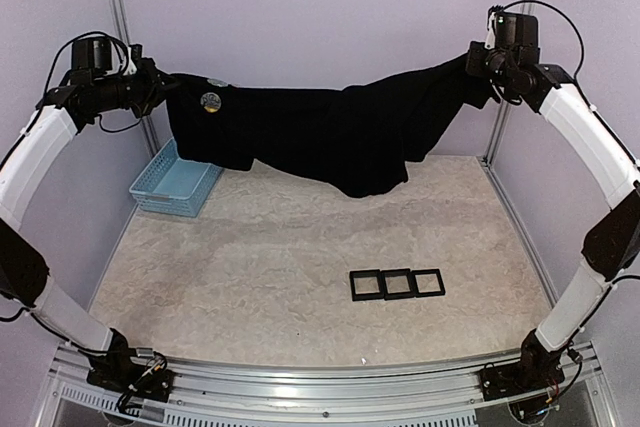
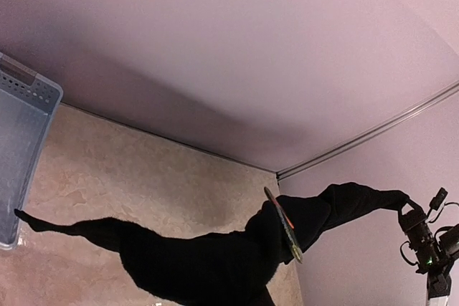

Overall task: Remove the brooch from the garment
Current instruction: Pick up the crumped clothing from the center of the board, then place the crumpled clothing at the center of the board, then adjust the crumpled clothing at the center of the board, then pick up the crumped clothing from the center of the board.

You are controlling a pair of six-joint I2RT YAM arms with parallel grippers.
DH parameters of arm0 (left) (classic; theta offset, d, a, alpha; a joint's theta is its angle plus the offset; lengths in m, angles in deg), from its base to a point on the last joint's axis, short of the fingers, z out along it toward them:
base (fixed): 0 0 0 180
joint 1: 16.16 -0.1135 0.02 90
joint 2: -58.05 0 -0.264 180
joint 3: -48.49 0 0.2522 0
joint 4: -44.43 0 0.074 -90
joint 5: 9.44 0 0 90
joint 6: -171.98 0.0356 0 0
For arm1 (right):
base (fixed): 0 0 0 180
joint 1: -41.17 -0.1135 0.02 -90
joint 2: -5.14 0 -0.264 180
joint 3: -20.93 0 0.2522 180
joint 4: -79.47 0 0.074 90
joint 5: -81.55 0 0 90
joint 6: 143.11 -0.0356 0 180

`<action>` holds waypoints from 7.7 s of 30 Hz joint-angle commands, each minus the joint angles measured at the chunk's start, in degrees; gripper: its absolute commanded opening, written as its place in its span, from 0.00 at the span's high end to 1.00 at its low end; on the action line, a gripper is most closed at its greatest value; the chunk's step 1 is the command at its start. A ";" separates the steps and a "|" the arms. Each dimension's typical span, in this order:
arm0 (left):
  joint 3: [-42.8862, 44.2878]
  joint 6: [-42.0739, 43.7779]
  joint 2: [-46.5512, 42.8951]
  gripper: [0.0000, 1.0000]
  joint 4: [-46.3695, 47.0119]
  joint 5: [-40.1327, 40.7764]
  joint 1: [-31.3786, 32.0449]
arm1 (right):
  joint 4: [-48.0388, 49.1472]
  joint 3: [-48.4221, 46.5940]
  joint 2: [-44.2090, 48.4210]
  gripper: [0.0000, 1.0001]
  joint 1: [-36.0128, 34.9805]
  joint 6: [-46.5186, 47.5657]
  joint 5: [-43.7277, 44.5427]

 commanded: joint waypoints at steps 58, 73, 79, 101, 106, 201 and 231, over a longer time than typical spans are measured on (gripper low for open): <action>24.32 10.60 38.15 0.01 6.20 8.53 16.86 | 0.12 41.84 11.36 0.12 -1.93 5.50 -22.34; -5.62 -11.12 19.19 0.01 5.87 17.38 30.09 | 0.04 38.63 -5.85 0.16 -17.41 2.64 -28.64; -11.88 -14.29 15.91 0.01 5.59 18.24 31.93 | -1.39 35.46 -12.08 0.18 -19.15 2.95 -29.88; -17.02 -17.11 12.17 0.01 4.32 18.67 32.22 | -2.97 34.26 -19.65 0.24 -23.94 -0.18 -26.15; -17.21 -17.27 12.04 0.01 4.17 18.68 32.22 | -2.89 33.51 -21.24 0.29 -24.01 -0.56 -26.37; -64.87 -44.74 -15.92 0.01 -1.34 15.42 48.43 | -14.61 70.30 29.44 0.13 14.11 -15.24 -33.45; -54.85 -39.26 -16.90 1.00 -5.27 19.95 41.55 | -19.37 73.81 24.34 0.35 2.54 -30.29 -27.21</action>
